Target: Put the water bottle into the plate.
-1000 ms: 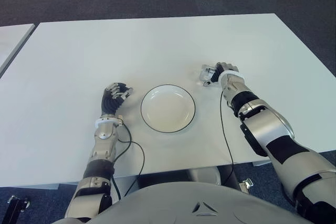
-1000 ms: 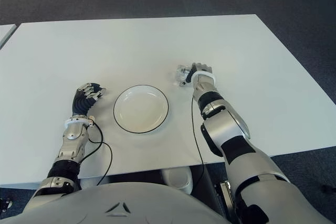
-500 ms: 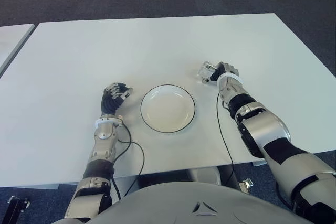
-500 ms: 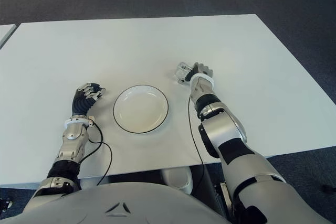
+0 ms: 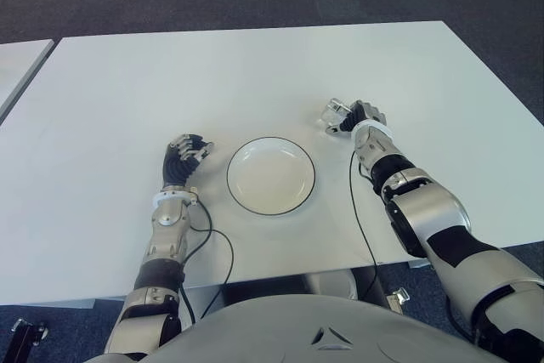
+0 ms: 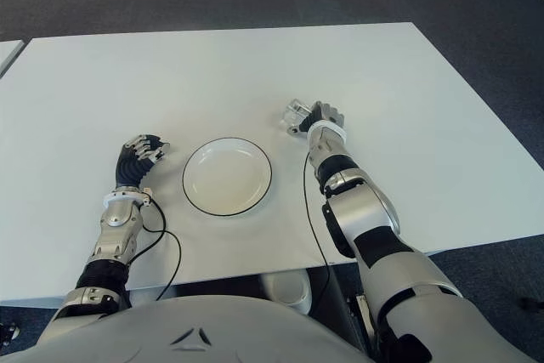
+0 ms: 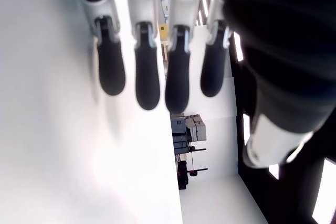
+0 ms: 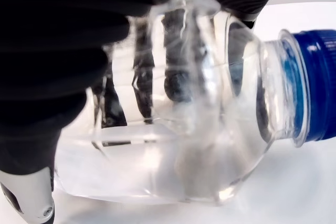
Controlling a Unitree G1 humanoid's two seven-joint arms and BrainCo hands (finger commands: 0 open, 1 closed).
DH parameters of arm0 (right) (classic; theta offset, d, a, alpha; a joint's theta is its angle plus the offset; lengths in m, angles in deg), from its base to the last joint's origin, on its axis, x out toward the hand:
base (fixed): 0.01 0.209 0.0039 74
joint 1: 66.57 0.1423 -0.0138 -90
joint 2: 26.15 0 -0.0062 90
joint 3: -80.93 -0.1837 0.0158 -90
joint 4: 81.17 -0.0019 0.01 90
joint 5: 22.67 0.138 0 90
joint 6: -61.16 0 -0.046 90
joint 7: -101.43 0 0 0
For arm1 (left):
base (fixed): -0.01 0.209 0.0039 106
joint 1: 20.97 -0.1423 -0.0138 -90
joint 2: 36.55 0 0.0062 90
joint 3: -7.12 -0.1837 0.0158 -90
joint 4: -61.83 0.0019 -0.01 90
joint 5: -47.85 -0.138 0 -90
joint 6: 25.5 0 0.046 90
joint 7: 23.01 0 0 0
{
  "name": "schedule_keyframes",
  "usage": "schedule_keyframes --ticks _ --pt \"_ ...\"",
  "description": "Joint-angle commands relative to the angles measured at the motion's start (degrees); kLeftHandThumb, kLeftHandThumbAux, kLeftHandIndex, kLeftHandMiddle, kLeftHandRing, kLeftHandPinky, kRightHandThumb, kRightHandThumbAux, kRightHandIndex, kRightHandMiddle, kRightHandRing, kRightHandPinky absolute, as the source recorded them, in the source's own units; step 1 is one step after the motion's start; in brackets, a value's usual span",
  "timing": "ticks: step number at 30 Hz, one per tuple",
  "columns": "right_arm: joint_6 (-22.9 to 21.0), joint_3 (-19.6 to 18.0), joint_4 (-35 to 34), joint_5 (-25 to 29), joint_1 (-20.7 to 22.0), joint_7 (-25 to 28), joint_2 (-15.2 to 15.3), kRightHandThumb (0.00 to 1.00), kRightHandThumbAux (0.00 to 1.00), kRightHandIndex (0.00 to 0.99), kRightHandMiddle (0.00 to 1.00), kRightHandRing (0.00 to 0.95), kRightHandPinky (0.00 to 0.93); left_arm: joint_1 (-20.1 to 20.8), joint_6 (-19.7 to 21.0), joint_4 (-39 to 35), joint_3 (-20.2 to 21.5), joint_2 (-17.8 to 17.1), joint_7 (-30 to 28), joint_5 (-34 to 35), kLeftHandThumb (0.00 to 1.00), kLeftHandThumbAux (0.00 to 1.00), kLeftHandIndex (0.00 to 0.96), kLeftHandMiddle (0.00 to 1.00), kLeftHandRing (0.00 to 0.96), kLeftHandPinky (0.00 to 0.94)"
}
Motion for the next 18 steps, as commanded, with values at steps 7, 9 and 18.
schedule_keyframes --ticks 7,9,18 --pt "6.85 -2.19 -1.58 2.88 -4.85 -7.94 -1.46 0.699 0.727 0.438 0.838 0.842 0.849 -3.19 5.37 3.23 0.09 0.82 -0.03 0.58 0.704 0.718 0.428 0.483 0.475 0.462" --pt "9.35 -2.50 -4.99 2.82 -6.26 -12.49 -1.61 0.701 0.726 0.437 0.836 0.842 0.850 -3.22 5.45 3.18 0.07 0.81 -0.06 0.59 0.704 0.718 0.428 0.481 0.472 0.460" --pt "20.49 -2.02 -15.95 1.60 -11.60 -22.18 -0.72 0.704 0.725 0.439 0.844 0.858 0.868 -3.17 5.73 3.11 -0.07 0.71 -0.06 0.49 0.704 0.718 0.428 0.490 0.483 0.482"
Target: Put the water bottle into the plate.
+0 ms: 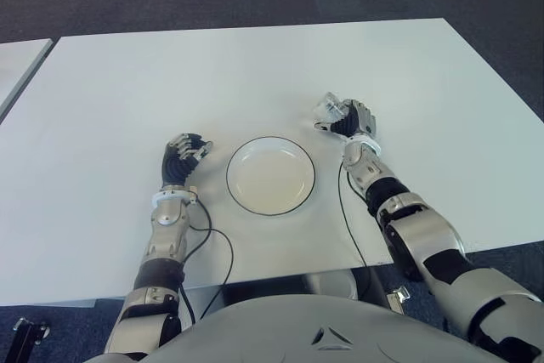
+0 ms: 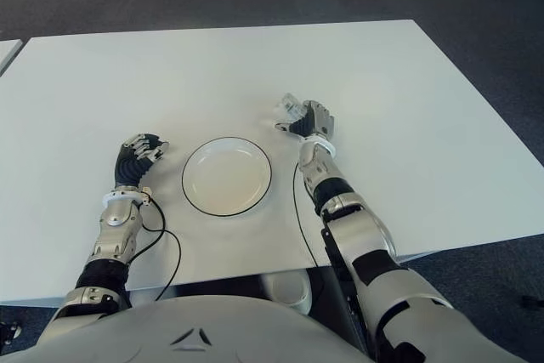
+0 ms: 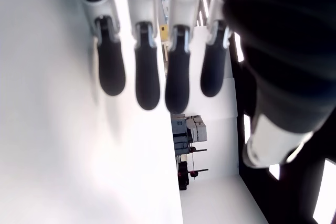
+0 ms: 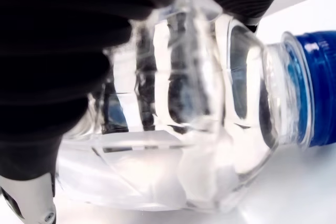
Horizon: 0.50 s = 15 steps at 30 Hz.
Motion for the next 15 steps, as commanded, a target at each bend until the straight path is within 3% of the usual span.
schedule_keyframes --ticks 1,15 --pt "7.30 0.40 -5.99 -1.09 -1.68 -5.28 0.75 0.704 0.725 0.439 0.845 0.859 0.870 -3.20 5.74 3.39 -0.16 0.73 -0.06 0.28 0.704 0.718 0.428 0.491 0.483 0.483" --pt "23.77 2.89 -15.64 -5.15 -5.08 -11.92 2.04 0.702 0.727 0.437 0.881 0.880 0.866 -3.68 6.14 2.51 -0.39 0.93 0.15 0.09 0.704 0.717 0.428 0.473 0.466 0.457"
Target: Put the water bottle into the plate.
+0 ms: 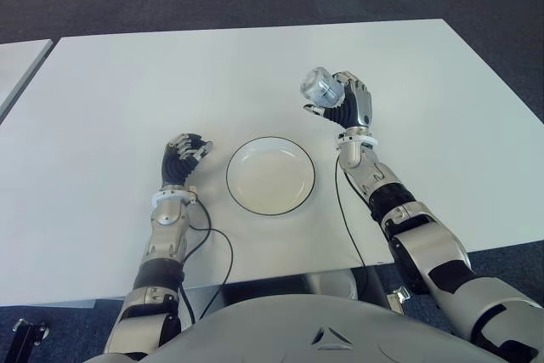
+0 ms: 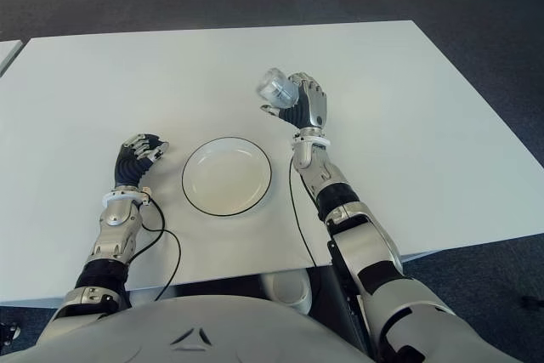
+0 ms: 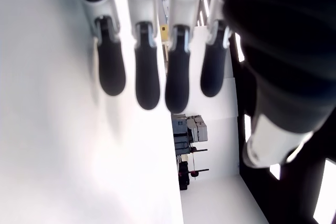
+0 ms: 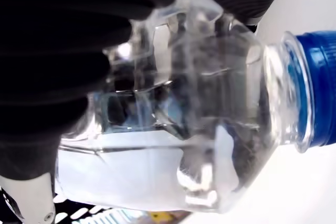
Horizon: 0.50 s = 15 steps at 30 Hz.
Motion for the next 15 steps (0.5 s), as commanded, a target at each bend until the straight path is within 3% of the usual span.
schedule_keyframes --ticks 1,8,15 --pt "7.14 1.17 -3.71 -1.56 -1.24 -2.40 0.10 0.701 0.727 0.437 0.881 0.880 0.866 -3.60 5.71 2.80 -0.30 0.88 0.17 0.09 0.704 0.717 0.428 0.473 0.467 0.457" --pt "13.26 2.25 -3.53 -4.09 -1.54 -4.78 0.63 0.701 0.728 0.437 0.887 0.886 0.876 -3.61 6.21 2.59 -0.36 0.91 0.33 -0.06 0.704 0.718 0.428 0.472 0.465 0.458" --pt "18.08 5.34 -8.15 -8.30 -2.98 -5.54 0.33 0.702 0.727 0.437 0.892 0.891 0.876 -3.57 5.92 2.68 -0.44 0.95 0.54 -0.33 0.704 0.718 0.427 0.479 0.471 0.466"
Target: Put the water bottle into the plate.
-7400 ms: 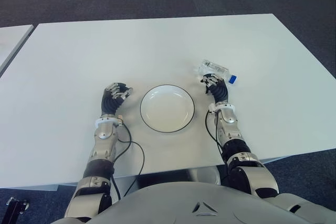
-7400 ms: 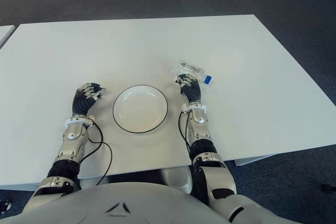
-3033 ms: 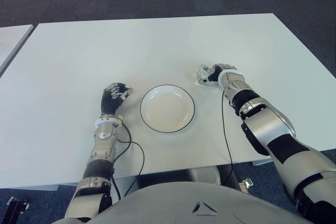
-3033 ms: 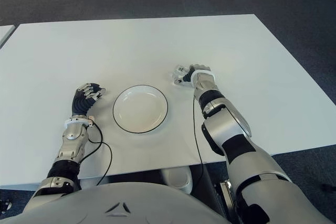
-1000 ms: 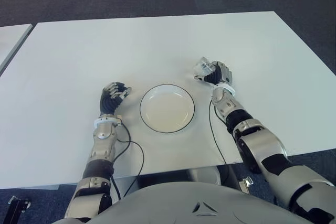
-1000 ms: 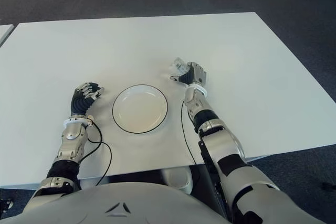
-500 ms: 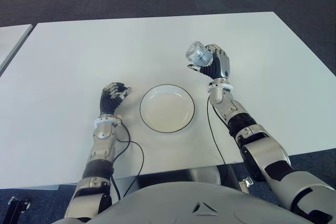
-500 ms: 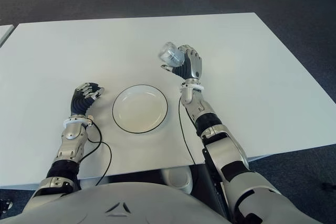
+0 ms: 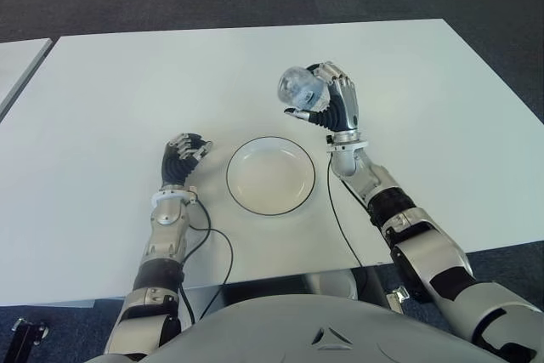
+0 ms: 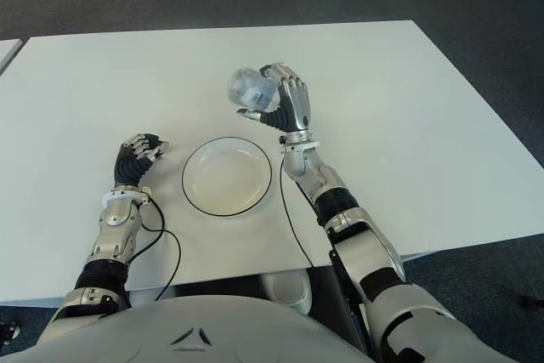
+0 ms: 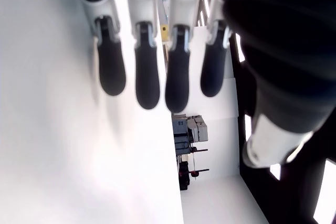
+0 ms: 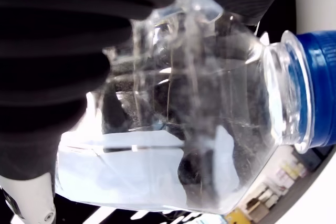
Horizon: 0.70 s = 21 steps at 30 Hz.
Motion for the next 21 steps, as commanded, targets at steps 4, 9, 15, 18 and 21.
schedule_keyframes --ticks 4,9,15,18,21 --pt "6.43 2.56 -1.38 -2.58 -0.15 0.52 0.68 0.702 0.727 0.437 0.892 0.890 0.871 -3.38 5.43 3.34 -0.41 0.93 0.61 -0.23 0.704 0.719 0.428 0.486 0.479 0.476" --pt "9.18 4.79 -1.20 -4.63 -0.25 2.92 2.01 0.703 0.726 0.437 0.895 0.887 0.870 -3.31 5.55 3.40 -0.42 0.96 0.84 -0.32 0.705 0.718 0.428 0.503 0.493 0.485" --pt "9.77 6.88 -5.45 -2.40 -2.93 15.25 3.96 0.706 0.725 0.438 0.892 0.881 0.866 -3.18 5.48 3.52 -0.40 1.08 1.37 -0.52 0.707 0.717 0.430 0.521 0.506 0.480" --pt "7.45 7.24 -8.34 0.02 -4.24 24.46 4.82 0.707 0.724 0.438 0.893 0.882 0.873 -3.14 5.45 3.50 -0.45 1.13 1.62 -0.65 0.707 0.717 0.430 0.524 0.505 0.484" --pt "5.51 8.03 -9.88 -0.02 -4.42 31.46 5.52 0.710 0.720 0.439 0.900 0.888 0.884 -3.19 5.59 3.31 -0.51 1.15 1.72 -0.66 0.707 0.718 0.430 0.525 0.506 0.490"
